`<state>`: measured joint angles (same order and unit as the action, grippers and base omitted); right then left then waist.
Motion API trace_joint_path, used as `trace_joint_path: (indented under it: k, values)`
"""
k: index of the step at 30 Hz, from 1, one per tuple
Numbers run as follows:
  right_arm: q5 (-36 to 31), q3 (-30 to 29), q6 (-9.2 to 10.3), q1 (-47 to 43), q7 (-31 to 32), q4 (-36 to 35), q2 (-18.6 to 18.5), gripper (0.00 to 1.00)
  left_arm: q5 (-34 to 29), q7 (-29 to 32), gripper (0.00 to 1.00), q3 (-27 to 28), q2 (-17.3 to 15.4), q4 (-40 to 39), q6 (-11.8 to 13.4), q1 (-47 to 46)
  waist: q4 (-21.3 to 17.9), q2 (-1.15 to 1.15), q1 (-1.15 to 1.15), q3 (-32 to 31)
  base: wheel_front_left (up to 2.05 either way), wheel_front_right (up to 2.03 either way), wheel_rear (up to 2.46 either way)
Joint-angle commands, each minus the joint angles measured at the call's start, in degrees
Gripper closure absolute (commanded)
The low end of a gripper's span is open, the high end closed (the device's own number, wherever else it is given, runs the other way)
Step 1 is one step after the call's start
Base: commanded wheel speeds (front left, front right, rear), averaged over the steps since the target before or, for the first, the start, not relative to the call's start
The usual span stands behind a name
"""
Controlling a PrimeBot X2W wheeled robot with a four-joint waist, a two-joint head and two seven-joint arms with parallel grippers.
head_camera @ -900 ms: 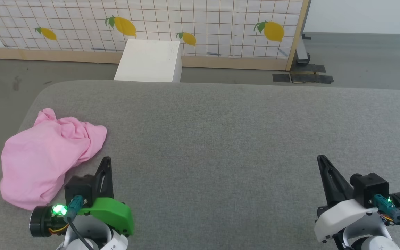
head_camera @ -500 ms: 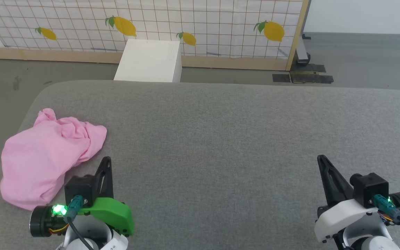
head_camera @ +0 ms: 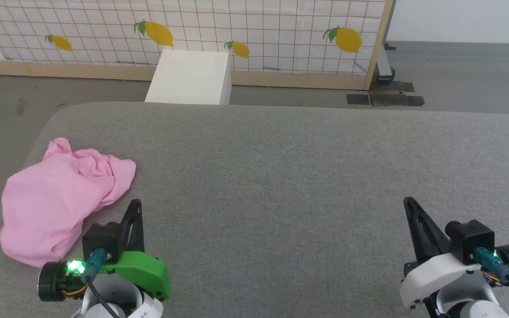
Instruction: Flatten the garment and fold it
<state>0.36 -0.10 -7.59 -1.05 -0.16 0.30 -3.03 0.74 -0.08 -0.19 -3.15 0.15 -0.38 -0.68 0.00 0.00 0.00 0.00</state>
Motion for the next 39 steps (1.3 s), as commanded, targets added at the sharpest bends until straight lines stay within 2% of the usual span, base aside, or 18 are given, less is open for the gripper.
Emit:
trace_joint_path:
  k: [1, 3, 4, 28, 39]
  values:
    - [-0.36, 0.1, 0.1, 1.05, 0.16, -0.3, 0.15, 1.0, -0.74, 0.08, 1.0, 0.19, 0.27, -0.15, 0.38, 0.68, 0.0, 0.0, 0.0, 0.0, 0.0, 0.0, 0.0]
    - [-0.36, 0.1, 0.1, 1.05, 0.16, -0.3, 0.15, 1.0, -0.74, 0.08, 1.0, 0.19, 0.27, -0.15, 0.38, 0.68, 0.0, 0.0, 0.0, 0.0, 0.0, 0.0, 0.0]
    - [-0.36, 0.1, 0.1, 1.05, 0.16, -0.3, 0.15, 0.0, -0.74, 0.08, 0.0, 0.19, 0.27, -0.15, 0.38, 0.68, 0.0, 0.0, 0.0, 0.0, 0.0, 0.0, 0.0]
    - [1.12, 0.39, 0.01, 0.76, -1.98, 1.49, 0.01, 0.0, 2.11, -1.76, 0.0, -1.59, 0.01, 1.44, 0.34, -0.24, 0.57, 0.0, 0.0, -0.05, 0.0, 0.0, 0.0]
    - [1.66, 0.65, 0.02, 1.22, -3.03, 2.08, 0.03, 0.0, 3.22, -2.98, 0.0, -2.31, -0.15, 2.13, 0.71, -0.74, 3.61, 0.0, 0.0, 0.15, 0.0, 0.0, 0.0]
